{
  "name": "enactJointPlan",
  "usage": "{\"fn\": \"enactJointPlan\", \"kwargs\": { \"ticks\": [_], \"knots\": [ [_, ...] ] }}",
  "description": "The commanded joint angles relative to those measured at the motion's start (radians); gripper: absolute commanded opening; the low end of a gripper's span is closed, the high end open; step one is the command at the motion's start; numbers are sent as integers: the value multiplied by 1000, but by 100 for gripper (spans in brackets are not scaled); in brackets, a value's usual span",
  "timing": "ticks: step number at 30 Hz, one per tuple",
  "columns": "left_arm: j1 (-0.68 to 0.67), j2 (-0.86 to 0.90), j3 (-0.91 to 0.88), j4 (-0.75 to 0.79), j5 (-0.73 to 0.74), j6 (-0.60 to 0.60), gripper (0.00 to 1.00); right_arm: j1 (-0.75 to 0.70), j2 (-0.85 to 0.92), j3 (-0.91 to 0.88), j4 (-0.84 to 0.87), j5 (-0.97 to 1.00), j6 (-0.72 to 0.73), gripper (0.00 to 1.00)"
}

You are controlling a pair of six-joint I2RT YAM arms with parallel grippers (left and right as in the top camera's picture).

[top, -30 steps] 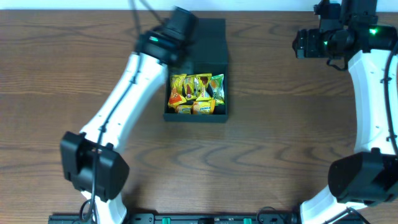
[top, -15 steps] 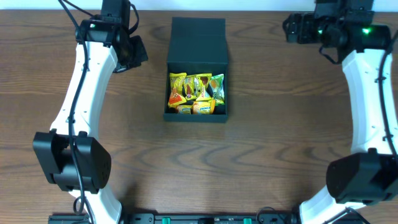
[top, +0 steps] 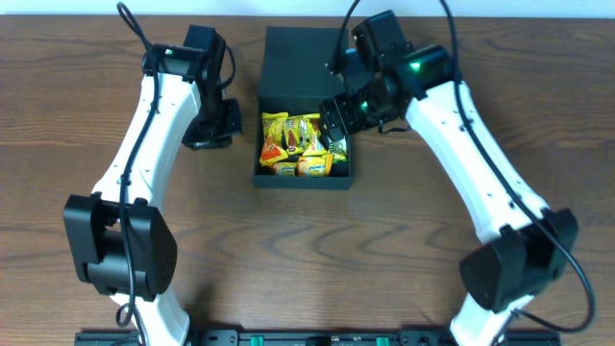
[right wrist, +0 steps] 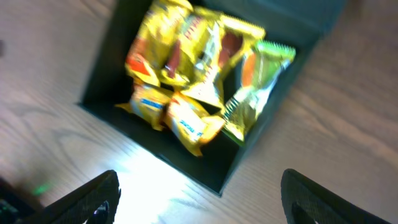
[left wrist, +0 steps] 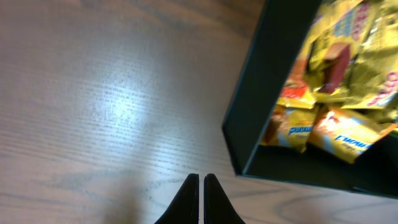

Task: Pack container
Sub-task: 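Raise both grippers to the box lid's back edge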

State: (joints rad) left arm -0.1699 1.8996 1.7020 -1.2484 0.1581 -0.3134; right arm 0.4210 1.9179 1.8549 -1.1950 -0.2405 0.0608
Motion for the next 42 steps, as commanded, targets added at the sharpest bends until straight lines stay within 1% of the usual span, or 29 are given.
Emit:
{"fn": "enactJointPlan", "kwargs": {
  "ticks": [1,5,9,11,13,14,15,16,17,18,19,20,21,23,26,28,29,31,34,36,38,41,42],
  "knots": [
    [6,-27,-42,6,18,11,6,-8,48,-5,-25,-12,21,82],
    [6,-54,-53,24,19,10,6,-8,59,-5,-28,-11,20,81],
    [6,-83,-53,46,18,11,6,-25,58,-4,9,12,21,82],
    [6,-99,-53,74,15,23,6,-49,57,-3,42,12,22,85],
    [6,-122,-53,151,19,35,6,-101,57,2,82,-8,36,93],
    [6,-128,-53,196,31,53,19,-135,57,2,107,-50,35,94],
    [6,-130,-53,248,49,64,43,-167,57,2,133,-92,35,92],
    [7,-129,-53,302,73,68,86,-203,58,2,166,-137,36,79],
    [7,-126,-53,356,90,67,88,-236,59,2,200,-175,36,64],
    [7,-121,-53,406,108,67,80,-263,60,2,230,-206,37,43],
    [7,-119,-53,463,126,67,60,-285,63,2,261,-233,44,23],
    [6,-111,-53,533,131,62,21,-304,65,2,293,-266,58,7],
    [8,-98,-53,600,131,35,5,-311,74,2,320,-281,58,1],
    [13,-72,-53,679,131,-8,6,-310,94,2,371,-286,62,1],
    [40,-16,-53,766,145,-88,6,-307,146,2,457,-315,111,2],
    [75,36,-53,859,251,-116,6,-317,195,2,524,-351,158,2],
    [100,74,-53,924,312,-166,6,-329,229,2,568,-397,188,2],
    [136,136,-51,996,383,-244,6,-343,279,2,639,-463,232,2],
    [171,229,-38,1083,476,-325,5,-359,344,2,756,-528,319,2],
    [181,296,5,1078,484,-365,6,-364,396,3,855,-561,414,2],
    [182,369,81,1040,503,-364,5,-371,438,4,917,-585,485,2],
    [182,462,217,914,465,-359,5,-385,477,4,935,-587,531,1],
    [182,480,246,896,463,-359,5,-386,484,4,937,-587,531,1]
  ]
}}
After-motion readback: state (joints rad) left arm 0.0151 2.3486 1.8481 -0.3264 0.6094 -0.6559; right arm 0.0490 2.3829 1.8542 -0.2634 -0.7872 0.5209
